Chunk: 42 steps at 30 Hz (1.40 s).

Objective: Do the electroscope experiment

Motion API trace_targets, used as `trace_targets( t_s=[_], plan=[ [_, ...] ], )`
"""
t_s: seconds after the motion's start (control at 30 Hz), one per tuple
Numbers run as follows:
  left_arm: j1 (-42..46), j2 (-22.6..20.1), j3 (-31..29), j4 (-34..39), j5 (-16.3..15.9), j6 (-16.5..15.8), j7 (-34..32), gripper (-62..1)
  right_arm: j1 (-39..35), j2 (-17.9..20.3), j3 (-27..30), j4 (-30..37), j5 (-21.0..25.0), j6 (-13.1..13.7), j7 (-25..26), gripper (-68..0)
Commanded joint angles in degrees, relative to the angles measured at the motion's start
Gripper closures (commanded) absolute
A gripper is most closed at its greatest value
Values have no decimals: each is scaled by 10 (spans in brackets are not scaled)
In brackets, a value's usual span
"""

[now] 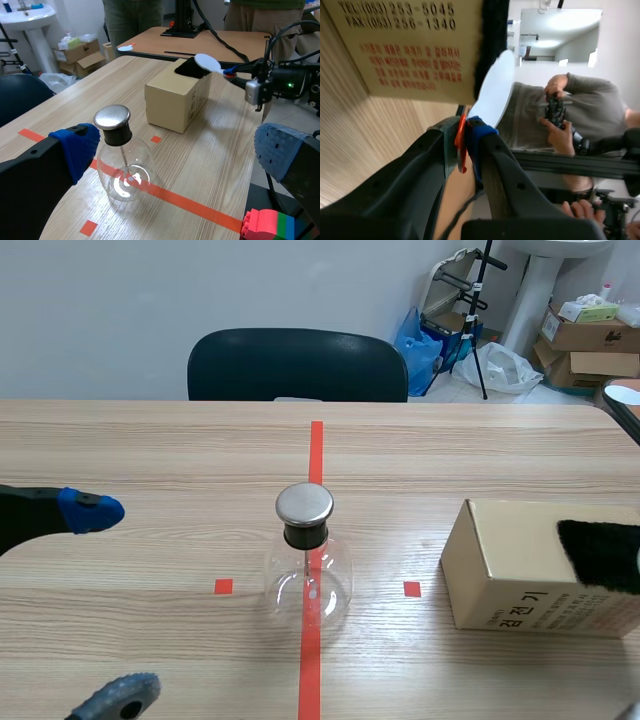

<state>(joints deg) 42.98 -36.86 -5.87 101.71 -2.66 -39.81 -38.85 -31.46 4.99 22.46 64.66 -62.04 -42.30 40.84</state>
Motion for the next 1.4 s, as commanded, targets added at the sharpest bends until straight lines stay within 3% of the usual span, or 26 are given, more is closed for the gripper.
trace_targets(
  t_s=[0.0, 0.03, 0.07, 0.17, 0.2, 0.3, 0.33, 0.43, 0.47, 0.6, 0.63, 0.73, 0.77, 0.87, 0.9, 0.93, 1.03, 1.07, 1.17, 1.2, 1.3, 1.37],
  plan=[
    [0, 0, 4, 4, -9, -1, -7, -623, 1, 9, -3, 5, -9, -26, 94, -9],
    [0, 0, 4, 4, -9, -1, -7, -623, 2, 9, -3, 6, -4, -26, 125, -9],
    [0, 0, 4, 4, -9, -1, -7, -623, 2, 7, -3, 6, 4, -26, 125, -9],
    [0, 0, 4, 4, -9, -1, -7, -623, -1, 4, -3, 5, 12, -26, 13, -9],
    [0, 0, 4, 4, -9, -1, -7, -623, -1, 5, -3, 5, -2, -25, 8, -9],
    [0, 0, 4, 4, -9, -1, -7, -623, 3, 7, -3, 6, -20, -26, 122, -9],
    [0, 0, 4, 4, -9, -1, -7, -623, 5, 5, -3, 6, -14, -26, 129, -9],
    [0, 0, 4, 4, -9, -1, -7, -623, 3, 1, -3, 5, -5, -26, 9, -9],
    [0, 0, 4, 4, -9, -1, -7, -623, 2, 1, -3, 5, -10, -26, -2, -9],
    [0, 0, 4, 4, -9, -1, -7, -623, 4, 3, -2, 6, -15, -26, 121, -9],
    [0, 0, 4, 4, -9, -1, -7, -623, 5, 1, -2, 6, -7, -26, 103, -9],
    [0, 0, 4, 4, -9, -1, -7, -623, 2, -2, -2, 5, -9, -26, -30, -9],
    [0, 0, 4, 4, -9, -1, -7, -623, 2, -2, -2, 5, -16, -26, -25, -9],
    [0, 0, 4, 4, -9, -1, -7, -623, 5, 1, -3, 5, -27, -26, 99, -9],
    [0, 0, 4, 4, -9, -1, -7, -623, 6, 0, -3, 5, -23, -26, 115, -9],
    [0, 0, 4, 4, -9, -1, -7, -623, 7, -1, -2, 6, -15, -26, 105, -9],
    [0, 0, 4, 4, -9, -1, -7, -623, 6, 1, -2, 5, -10, -26, -3, -9],
    [0, 0, 4, 4, -9, -1, -7, -623, 5, 2, -2, 5, -17, -26, -2, -9],
    [0, 0, 4, 4, -9, -1, -7, -623, 7, 4, -2, 5, -22, -26, 79, -9],
    [0, 0, 4, 4, -9, -1, -7, -623, 8, 3, -2, 5, -19, -26, 79, -9],
    [0, 0, 4, 4, -9, -1, -7, -623, 7, 3, -2, 5, -8, -26, 4, -9],
    [0, 0, 4, 4, -9, -1, -7, -623, 7, 3, -2, 5, -10, -26, 2, -9]
  ],
)
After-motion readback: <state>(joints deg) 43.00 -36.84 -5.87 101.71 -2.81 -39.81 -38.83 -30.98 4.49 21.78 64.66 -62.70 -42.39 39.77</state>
